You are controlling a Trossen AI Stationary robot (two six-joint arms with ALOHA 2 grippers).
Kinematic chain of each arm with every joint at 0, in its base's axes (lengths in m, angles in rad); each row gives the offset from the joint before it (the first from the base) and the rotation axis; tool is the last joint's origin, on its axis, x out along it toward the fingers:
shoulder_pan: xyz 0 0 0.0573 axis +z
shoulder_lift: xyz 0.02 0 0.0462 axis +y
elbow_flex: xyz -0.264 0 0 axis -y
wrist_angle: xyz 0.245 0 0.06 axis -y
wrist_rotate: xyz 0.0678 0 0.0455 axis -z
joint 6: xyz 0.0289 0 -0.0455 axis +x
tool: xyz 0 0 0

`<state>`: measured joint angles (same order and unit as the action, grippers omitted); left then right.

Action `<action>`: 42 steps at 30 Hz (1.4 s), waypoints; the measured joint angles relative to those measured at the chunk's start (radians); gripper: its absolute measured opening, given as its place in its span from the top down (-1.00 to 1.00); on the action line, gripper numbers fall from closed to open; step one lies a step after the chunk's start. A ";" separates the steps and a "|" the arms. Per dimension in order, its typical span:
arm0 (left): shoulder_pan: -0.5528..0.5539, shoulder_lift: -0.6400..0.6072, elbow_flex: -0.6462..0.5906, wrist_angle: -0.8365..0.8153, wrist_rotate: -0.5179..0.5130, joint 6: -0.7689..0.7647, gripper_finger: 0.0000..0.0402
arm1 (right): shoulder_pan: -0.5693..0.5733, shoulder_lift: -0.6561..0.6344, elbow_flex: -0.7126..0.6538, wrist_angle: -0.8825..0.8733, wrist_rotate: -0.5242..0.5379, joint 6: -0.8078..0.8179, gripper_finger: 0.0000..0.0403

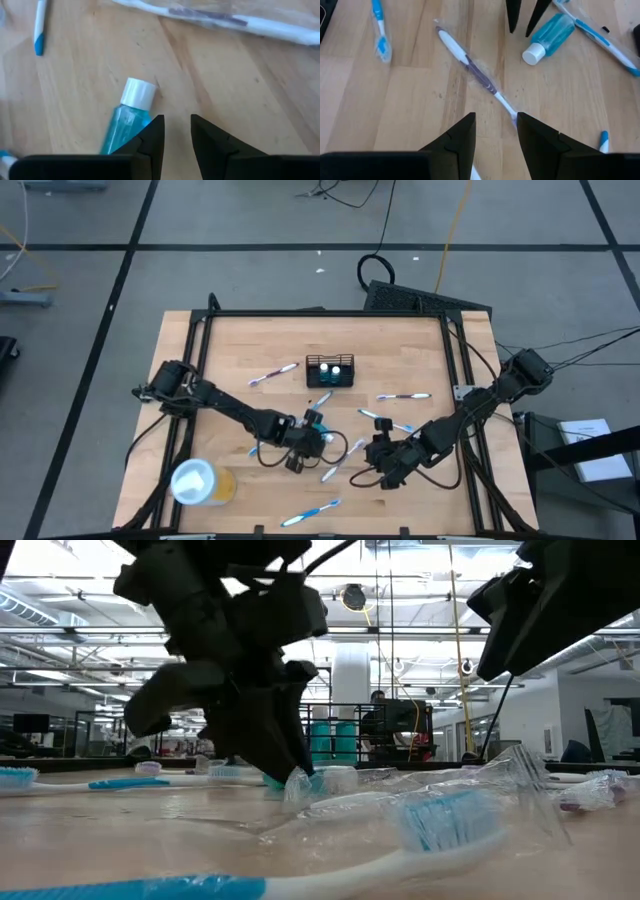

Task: Pick & Place toothbrushing station
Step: Put the blue mouthwash bottle into the black organizer

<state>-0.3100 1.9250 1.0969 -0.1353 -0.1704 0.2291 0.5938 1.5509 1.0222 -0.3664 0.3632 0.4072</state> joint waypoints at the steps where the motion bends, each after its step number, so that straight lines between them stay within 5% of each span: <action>1: 0.003 0.000 0.000 -0.009 -0.015 0.005 0.49 | 0.000 0.000 0.000 0.000 0.000 0.000 0.32; 8: -0.025 -0.008 0.071 -0.260 -0.140 0.028 0.49 | 0.003 0.000 0.000 -0.004 -0.027 -0.004 0.32; 13: -0.023 -0.008 0.079 -0.283 -0.154 0.042 0.45 | 0.003 0.000 0.000 -0.005 -0.027 -0.007 0.32; 23: -0.010 -0.008 0.079 -0.281 -0.251 0.097 -0.06 | 0.003 0.000 0.001 -0.006 -0.054 -0.007 0.32; 29: 0.023 -0.008 0.079 -0.277 -0.180 0.109 -0.22 | 0.003 0.000 0.001 -0.007 -0.054 -0.007 0.32; 42: 0.076 0.007 0.077 -0.251 -0.090 0.125 -0.10 | 0.003 0.000 0.001 -0.009 -0.054 -0.007 0.32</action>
<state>-0.2337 1.9316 1.1744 -0.3862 -0.2602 0.3542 0.5972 1.5513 1.0229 -0.3754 0.3089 0.3999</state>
